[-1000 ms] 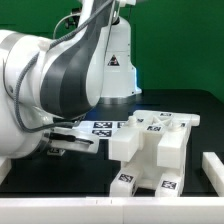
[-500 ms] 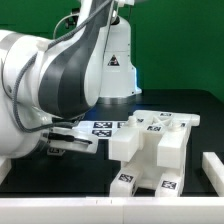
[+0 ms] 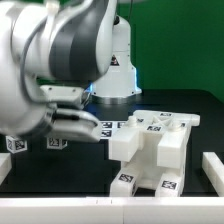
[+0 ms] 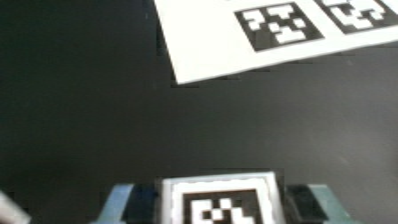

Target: Assemble chair

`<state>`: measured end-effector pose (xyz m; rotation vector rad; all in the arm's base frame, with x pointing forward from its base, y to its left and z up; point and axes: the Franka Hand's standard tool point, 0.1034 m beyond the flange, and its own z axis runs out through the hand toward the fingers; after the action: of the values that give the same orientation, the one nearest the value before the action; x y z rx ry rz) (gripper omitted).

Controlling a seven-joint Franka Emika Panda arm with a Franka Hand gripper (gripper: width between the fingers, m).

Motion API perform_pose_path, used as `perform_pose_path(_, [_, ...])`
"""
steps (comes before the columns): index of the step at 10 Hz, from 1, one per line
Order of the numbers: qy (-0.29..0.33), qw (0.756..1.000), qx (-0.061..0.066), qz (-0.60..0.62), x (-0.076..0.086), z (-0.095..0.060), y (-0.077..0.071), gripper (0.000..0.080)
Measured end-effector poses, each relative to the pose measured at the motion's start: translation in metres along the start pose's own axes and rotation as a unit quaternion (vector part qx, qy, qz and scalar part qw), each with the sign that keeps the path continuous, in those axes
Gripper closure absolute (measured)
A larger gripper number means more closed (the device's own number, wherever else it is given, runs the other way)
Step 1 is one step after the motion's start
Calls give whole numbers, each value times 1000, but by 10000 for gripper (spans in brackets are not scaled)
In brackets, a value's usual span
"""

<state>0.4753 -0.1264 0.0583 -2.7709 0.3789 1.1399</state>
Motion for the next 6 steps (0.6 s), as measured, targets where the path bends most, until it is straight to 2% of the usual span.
perform_pose_path(1, [37, 999, -6, -21, -8, -20, -6, 520])
perform_pose_path(2, [81, 996, -10, -44, -7, -33, -7, 520])
perform_pose_path(4, [146, 988, -15, -55, 4, -42, -6, 519])
perform_pose_path(6, [196, 979, -18, -54, 3, -45, -7, 519])
